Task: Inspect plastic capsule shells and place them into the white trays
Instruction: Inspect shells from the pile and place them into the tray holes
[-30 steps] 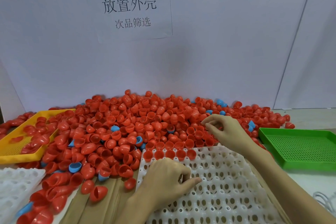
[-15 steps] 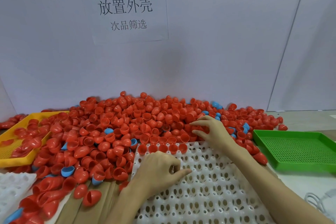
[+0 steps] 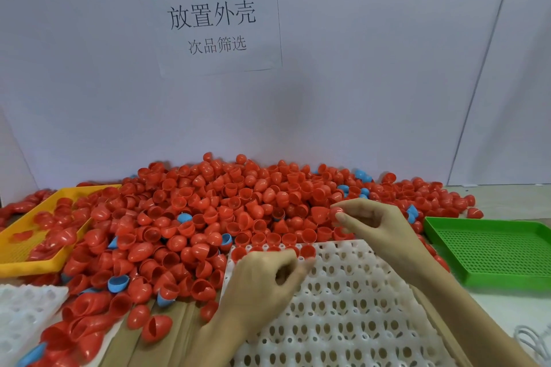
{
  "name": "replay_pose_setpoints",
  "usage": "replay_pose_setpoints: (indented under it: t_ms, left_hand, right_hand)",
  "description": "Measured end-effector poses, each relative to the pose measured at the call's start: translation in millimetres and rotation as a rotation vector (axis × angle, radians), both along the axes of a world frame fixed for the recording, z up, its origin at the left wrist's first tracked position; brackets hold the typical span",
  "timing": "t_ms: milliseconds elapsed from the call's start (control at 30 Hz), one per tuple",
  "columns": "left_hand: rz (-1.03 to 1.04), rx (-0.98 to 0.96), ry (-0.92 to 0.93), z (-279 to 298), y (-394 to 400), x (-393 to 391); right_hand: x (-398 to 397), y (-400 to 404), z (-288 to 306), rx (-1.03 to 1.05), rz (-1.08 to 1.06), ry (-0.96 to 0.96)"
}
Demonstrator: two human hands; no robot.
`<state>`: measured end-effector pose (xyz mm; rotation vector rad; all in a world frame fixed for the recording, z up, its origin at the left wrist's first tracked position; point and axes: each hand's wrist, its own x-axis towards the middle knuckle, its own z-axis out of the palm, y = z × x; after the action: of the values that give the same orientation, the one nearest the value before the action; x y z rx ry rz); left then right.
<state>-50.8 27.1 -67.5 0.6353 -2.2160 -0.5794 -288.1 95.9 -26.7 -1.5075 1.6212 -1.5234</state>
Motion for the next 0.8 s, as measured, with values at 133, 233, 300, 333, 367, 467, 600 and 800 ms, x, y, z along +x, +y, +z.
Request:
replay_pose_setpoints:
  t_ms: [133,233,300,333,367,467,600,800]
  left_hand:
    - [0.151,-0.151,0.235,13,8,2]
    - [0.124,-0.188,0.263,15,13,2]
    - [0.079,-0.187,0.279,16,17,1]
    - [0.065,-0.190,0.291,16,18,1]
    - [0.052,-0.180,0.299,17,19,2]
    - [-0.006,-0.126,0.302,19,23,1]
    - [-0.027,-0.083,0.330,18,26,-2]
    - [-0.057,0.620,0.522,26,26,0]
  right_hand:
    - [20,18,6,0.051,0.196,-0.050]
    - [35,21,6,0.099,0.326,-0.045]
    - [39,21,6,0.103,0.348,-0.063]
    - [39,21,6,0.103,0.349,-0.076]
    - [39,21,6,0.102,0.345,-0.089]
    - [36,21,7,0.103,0.314,-0.164]
    - [36,21,8,0.143,0.332,-0.310]
    - [42,21,6,0.130,0.235,-0.218]
